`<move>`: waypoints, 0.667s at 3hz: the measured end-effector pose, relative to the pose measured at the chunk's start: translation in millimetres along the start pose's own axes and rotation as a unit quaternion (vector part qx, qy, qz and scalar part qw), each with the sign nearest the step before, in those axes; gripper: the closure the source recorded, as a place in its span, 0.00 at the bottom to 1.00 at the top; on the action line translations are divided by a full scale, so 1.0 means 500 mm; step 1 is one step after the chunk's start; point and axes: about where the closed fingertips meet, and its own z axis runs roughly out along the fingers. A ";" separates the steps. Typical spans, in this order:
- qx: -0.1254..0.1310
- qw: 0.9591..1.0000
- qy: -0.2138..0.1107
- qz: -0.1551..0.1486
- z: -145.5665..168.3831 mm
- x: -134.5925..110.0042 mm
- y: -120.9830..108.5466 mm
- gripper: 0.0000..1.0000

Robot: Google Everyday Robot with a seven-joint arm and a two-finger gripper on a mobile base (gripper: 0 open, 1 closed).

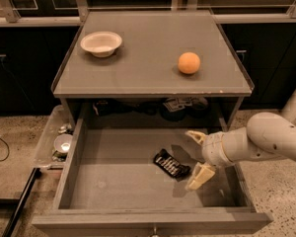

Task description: Place rxbar chocolate into top drawer

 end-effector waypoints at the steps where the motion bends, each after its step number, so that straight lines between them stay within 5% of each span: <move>1: 0.012 1.000 0.003 -0.016 -0.073 -0.024 -0.002 0.00; 2: 0.027 0.998 0.024 -0.053 -0.169 -0.052 -0.013 0.00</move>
Offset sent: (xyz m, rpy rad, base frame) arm -0.0263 -0.0658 0.1388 -0.1570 -0.1788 0.0557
